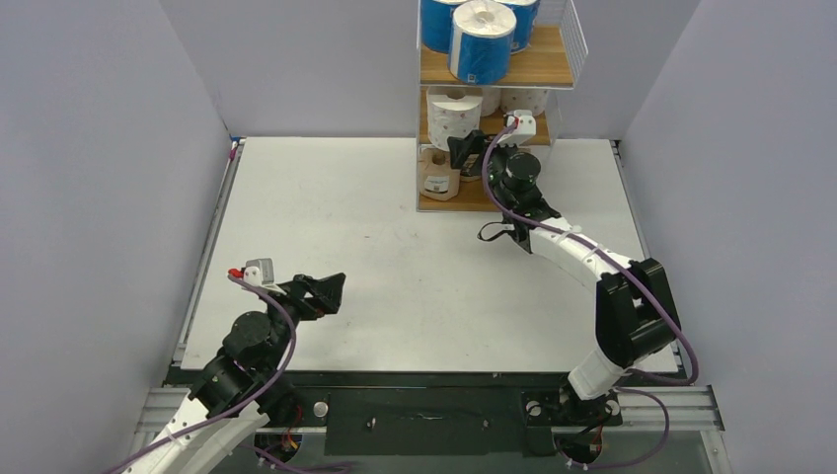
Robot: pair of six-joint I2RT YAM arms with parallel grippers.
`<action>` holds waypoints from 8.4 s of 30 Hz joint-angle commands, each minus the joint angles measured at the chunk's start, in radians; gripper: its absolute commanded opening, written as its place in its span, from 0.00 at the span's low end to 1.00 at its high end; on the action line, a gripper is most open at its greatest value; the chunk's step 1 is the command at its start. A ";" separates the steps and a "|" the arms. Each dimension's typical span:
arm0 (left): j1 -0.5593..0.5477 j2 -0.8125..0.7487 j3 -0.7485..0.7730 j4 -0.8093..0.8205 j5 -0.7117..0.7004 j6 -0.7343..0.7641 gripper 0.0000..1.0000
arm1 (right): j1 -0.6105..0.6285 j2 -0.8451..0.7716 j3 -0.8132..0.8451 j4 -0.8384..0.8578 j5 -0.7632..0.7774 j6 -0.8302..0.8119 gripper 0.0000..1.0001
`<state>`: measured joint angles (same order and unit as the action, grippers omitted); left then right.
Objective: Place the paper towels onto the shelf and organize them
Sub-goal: Place the paper towel on the shelf, then adjust the paper towel on the shelf, then reset both arms
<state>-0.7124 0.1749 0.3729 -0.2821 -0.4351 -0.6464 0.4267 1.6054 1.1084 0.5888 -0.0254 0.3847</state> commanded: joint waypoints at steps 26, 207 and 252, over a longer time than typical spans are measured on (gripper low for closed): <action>-0.001 -0.031 -0.034 0.089 0.035 0.005 0.96 | 0.039 0.123 0.209 -0.080 0.128 -0.010 0.69; -0.002 0.171 0.044 0.218 0.086 -0.034 0.96 | 0.118 -0.413 0.356 -0.741 0.462 0.043 0.91; 0.445 0.913 0.056 0.736 -0.215 0.267 0.96 | -0.154 -0.871 -0.473 -0.793 0.697 0.477 0.92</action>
<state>-0.3370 0.9871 0.4034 0.2775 -0.6903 -0.3927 0.2752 0.7837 0.6640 -0.2932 0.6380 0.8326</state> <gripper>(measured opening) 0.966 0.916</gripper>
